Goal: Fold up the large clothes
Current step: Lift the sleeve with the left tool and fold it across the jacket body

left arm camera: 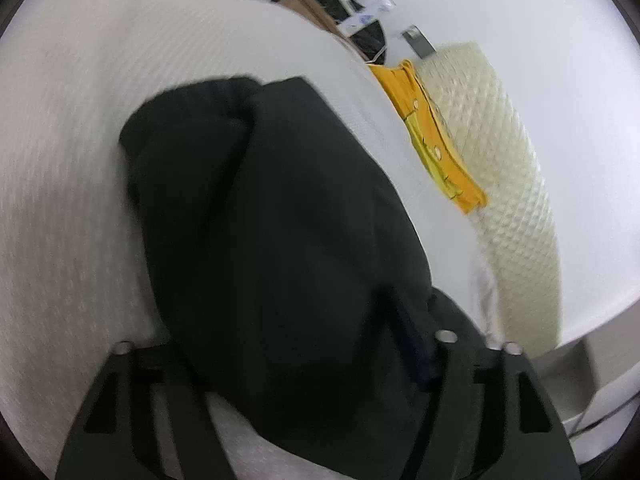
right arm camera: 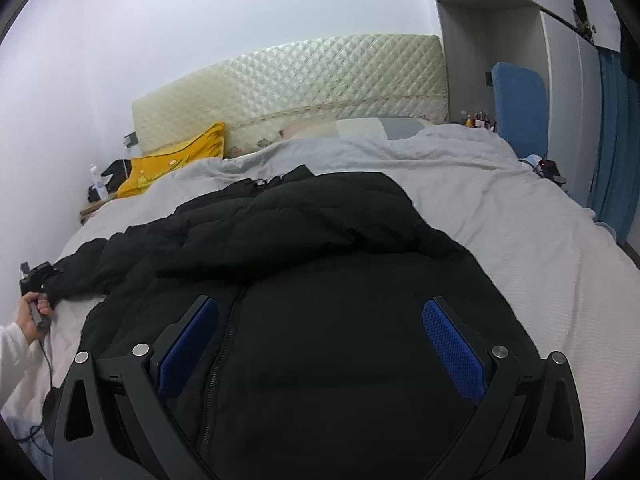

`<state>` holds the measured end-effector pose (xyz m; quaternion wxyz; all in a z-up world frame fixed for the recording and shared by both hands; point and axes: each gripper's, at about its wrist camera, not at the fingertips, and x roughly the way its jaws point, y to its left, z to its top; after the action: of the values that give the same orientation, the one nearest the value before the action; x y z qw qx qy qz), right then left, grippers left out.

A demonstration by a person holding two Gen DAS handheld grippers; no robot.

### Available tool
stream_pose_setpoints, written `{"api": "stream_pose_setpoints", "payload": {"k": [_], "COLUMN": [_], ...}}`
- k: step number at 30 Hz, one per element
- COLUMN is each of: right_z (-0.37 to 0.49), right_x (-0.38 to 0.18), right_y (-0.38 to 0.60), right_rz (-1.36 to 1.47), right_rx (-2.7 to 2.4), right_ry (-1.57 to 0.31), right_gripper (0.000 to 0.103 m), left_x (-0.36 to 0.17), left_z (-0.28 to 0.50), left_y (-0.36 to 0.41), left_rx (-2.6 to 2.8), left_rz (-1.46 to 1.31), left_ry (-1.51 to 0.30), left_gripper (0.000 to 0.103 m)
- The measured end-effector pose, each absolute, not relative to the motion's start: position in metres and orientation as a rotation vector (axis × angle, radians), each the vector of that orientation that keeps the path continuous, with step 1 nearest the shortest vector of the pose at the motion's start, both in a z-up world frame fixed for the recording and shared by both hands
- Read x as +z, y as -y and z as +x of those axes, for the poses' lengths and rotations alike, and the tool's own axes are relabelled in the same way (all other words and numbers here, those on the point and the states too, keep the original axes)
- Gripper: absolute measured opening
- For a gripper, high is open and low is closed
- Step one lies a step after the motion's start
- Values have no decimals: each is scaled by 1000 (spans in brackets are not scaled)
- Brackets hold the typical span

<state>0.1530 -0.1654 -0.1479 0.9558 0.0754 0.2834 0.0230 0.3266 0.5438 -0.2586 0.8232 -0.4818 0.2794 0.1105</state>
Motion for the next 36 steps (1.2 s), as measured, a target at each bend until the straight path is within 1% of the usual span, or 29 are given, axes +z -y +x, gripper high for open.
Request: {"api": "stream_pose_setpoints", "payload": {"k": [1,2,4,6,7,10,15,19,27,36], "right_z": [153,154,152,152,151,148,141,135,115,99], "right_x": [-148,-148,-147,-147,-146,-141,-136,-133,-116,-103], "right_y": [165,164,164,163,163,162,162,159,162,187], "right_rz": [159,166,175,180,180,183,176,158,132,155], "right_rx": [56,66,80,90,92,102,116,150,182,191], "right_ry": [-575,-574,-569,-571,-570,-556,-547,-534,-465,-408], "right_gripper": [103,103,103,103,103,103,103,103,103,103], "left_x": [-257,-255,-248,-233,-222,-197,-148,-112,-24,43], "left_z": [326,325,324,324,328,325,314,302,300,315], "left_y": [-545,-546,-550,-548,-542,-533,-510,-485,-429,-345], "left_rx": [237,238,256,285,319,385,455,459,408,335], "left_rz": [-1005,-1005,-1028,-992,-928,-843,-743,-624,-421,-289], "left_ry": [-596,-597,-602,-609,-642,-643,-599,-558,-488,-438], "left_gripper": [45,40,27,20,16,11,8,8,8,7]}}
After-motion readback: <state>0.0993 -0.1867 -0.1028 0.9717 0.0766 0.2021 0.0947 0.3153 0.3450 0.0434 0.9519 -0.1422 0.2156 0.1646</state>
